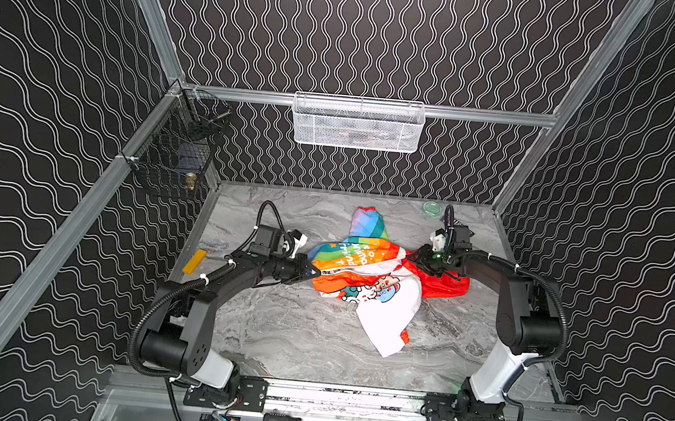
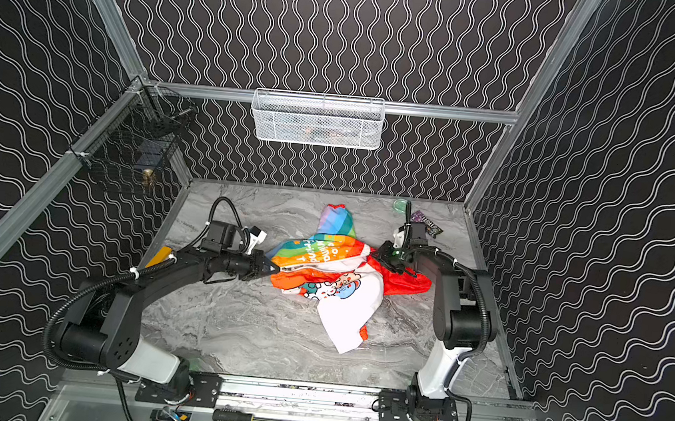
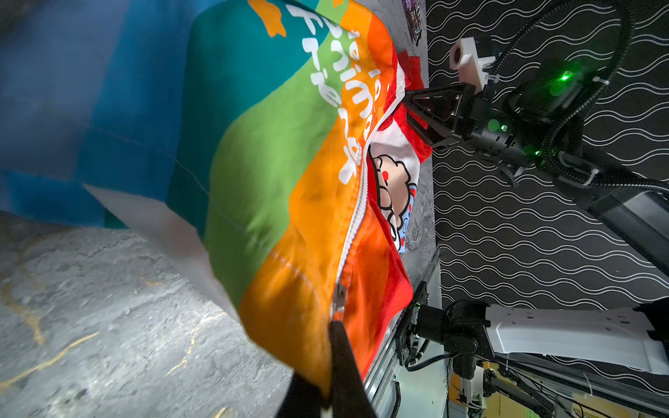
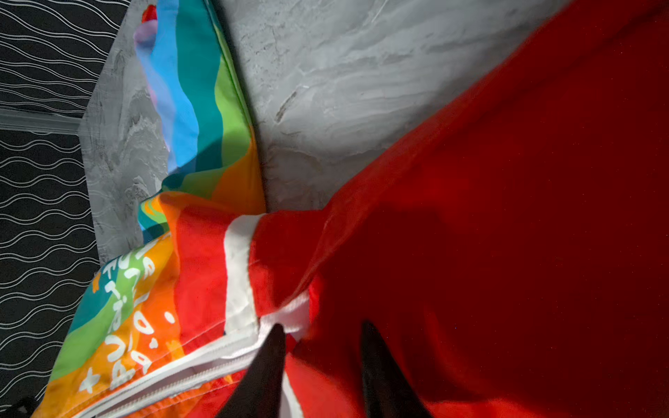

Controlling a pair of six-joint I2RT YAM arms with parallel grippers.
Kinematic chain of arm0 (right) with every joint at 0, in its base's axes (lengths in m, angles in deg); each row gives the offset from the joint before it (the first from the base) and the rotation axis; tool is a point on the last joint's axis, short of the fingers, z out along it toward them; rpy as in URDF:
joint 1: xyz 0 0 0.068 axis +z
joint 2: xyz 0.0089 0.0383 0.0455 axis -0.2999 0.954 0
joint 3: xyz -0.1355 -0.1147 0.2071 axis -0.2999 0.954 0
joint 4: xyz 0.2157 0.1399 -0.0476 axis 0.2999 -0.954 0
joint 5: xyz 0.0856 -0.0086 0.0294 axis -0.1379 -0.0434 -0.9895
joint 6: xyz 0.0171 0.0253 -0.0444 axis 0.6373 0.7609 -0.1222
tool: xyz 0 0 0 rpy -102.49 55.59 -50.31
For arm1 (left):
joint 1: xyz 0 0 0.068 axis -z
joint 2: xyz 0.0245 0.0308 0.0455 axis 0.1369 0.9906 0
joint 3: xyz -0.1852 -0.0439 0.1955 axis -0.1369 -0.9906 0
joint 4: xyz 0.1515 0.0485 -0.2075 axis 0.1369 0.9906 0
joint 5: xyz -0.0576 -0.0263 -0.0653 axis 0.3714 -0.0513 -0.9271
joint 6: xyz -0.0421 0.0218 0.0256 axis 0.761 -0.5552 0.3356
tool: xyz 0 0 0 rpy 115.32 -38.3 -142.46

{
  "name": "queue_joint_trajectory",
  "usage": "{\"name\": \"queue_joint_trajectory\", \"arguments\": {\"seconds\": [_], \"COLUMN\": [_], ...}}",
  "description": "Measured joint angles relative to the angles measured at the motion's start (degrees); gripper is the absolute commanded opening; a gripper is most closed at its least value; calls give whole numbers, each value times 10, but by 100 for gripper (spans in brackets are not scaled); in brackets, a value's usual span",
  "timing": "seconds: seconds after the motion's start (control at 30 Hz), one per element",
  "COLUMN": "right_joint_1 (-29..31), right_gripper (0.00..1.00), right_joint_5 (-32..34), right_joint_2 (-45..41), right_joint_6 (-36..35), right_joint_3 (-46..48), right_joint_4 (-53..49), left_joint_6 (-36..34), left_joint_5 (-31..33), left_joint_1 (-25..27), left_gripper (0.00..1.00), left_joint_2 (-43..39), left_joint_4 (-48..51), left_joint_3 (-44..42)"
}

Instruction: Zip up the jacket

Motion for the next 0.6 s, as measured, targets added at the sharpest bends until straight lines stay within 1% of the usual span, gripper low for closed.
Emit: {"name": "queue_joint_trajectory", "arguments": {"seconds": [0.03, 0.13, 0.4, 0.6], "right_joint_1": [1, 1, -12, -32], "right_gripper": [9, 0, 0, 0], "right_joint_5": [2, 7, 10, 5], "right_joint_2": [0, -11, -64, -55], "right_joint_6": [0, 2, 15, 17], "right_joint_3": [0, 2, 10, 9], "right_joint_4": [0, -2, -1, 5], "left_joint_6": [0, 0, -1, -2], "left_joint_5": [0, 0, 0, 0], "left_joint_1": [0, 0, 0, 0], "left_gripper": [0, 0, 0, 0], "left_joint_2": [0, -1, -1, 0], "left_joint_4": [0, 0, 3, 3], "left_joint_3": [0, 0, 0, 0]}}
